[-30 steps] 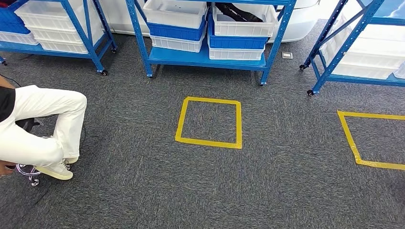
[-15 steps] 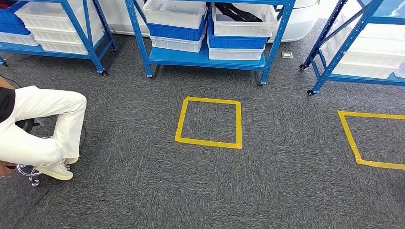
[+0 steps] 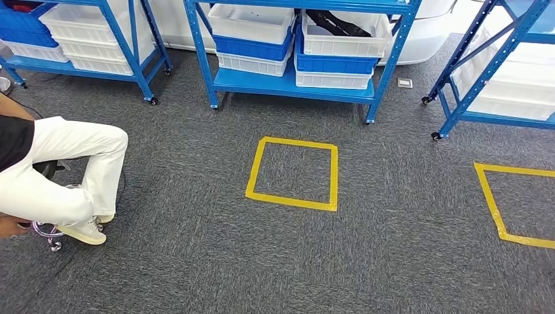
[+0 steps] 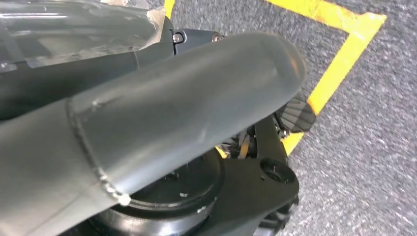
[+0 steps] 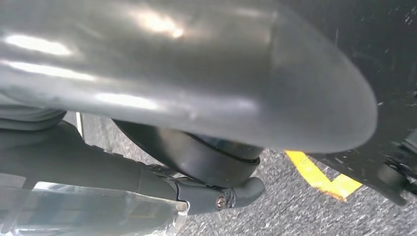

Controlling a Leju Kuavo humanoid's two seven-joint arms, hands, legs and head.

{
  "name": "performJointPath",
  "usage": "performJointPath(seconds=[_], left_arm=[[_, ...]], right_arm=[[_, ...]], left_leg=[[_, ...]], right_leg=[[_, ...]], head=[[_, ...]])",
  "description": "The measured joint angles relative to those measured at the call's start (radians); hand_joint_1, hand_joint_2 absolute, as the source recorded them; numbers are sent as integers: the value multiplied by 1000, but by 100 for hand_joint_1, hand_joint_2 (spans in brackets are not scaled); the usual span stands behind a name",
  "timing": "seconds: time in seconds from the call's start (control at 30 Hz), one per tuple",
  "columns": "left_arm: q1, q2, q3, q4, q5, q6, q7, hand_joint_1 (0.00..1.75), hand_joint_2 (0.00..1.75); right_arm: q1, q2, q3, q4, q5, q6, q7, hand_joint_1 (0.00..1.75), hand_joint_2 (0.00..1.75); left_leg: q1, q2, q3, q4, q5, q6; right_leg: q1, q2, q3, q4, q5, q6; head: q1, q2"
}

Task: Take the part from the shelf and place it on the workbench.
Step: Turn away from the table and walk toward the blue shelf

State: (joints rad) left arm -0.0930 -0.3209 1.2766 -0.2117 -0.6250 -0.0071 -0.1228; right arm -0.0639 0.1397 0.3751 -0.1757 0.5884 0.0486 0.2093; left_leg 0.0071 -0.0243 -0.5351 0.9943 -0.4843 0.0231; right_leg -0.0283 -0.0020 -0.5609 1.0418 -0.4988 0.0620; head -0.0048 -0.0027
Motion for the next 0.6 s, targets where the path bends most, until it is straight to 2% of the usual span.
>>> performJointPath(seconds=[0.03,0.07,0.1,0.17,0.23,0.27,0.33,0.37,0.47,0.5,0.53,0.6], left_arm=[[0,0,1,0,0,1,1,0,0],[0,0,1,-1,0,1,2,0,0],[0,0,2,-1,0,2,2,0,0],[-1,-1,2,-1,0,4,2,0,0],[-2,-2,3,-1,0,8,2,0,0],[-2,-3,3,-1,0,11,2,0,0],[-1,-3,3,-1,0,13,2,0,0],[-1,-3,3,-1,0,14,2,0,0],[-1,-3,3,-1,0,14,2,0,0],[0,-3,3,-1,0,13,2,0,0],[0,-3,3,-1,1,11,2,0,0],[-2,-3,4,-1,5,1,2,0,0]], right_arm=[[1,1,0,0,1,0,0,0,0],[1,2,0,0,2,0,0,0,0],[0,3,0,0,2,0,0,0,0],[0,6,0,0,3,0,0,0,0],[1,7,0,0,3,0,0,0,0],[1,7,0,0,3,0,0,0,0],[2,7,0,0,4,0,0,0,0],[2,7,0,0,4,0,0,0,0],[2,7,0,0,4,0,0,0,0],[3,7,0,0,4,1,0,0,0],[3,7,0,0,5,1,0,0,0],[2,13,0,0,12,5,0,0,0]], left_leg=[[-2,-1,0,3,-6,-6],[-2,-2,0,5,-9,-11],[1,-1,1,5,-12,-14],[8,4,-3,22,-22,-21],[11,14,-47,111,-60,-30],[11,18,-88,180,-84,-33],[11,22,-157,288,-116,-35],[11,22,-175,312,-121,-35],[11,22,-181,320,-121,-35],[11,22,-188,318,-109,-32],[7,22,-182,280,-69,-22],[-15,27,-137,134,18,21]], right_leg=[[0,2,11,-23,6,-7],[4,3,12,-26,4,-20],[5,4,15,-26,3,-32],[6,4,21,-27,-1,-49],[7,2,32,-28,-9,-65],[9,1,37,-28,-14,-72],[13,0,43,-28,-22,-79],[15,0,45,-28,-24,-80],[15,0,46,-28,-25,-80],[17,1,50,-28,-28,-80],[20,2,61,-28,-36,-81],[29,1,96,-37,-58,-73]], head=[[0,0],[0,0],[-2,0],[-4,0],[-6,0],[-7,0],[-7,0],[-7,0],[-7,0],[-7,0],[-7,0],[-2,0]])
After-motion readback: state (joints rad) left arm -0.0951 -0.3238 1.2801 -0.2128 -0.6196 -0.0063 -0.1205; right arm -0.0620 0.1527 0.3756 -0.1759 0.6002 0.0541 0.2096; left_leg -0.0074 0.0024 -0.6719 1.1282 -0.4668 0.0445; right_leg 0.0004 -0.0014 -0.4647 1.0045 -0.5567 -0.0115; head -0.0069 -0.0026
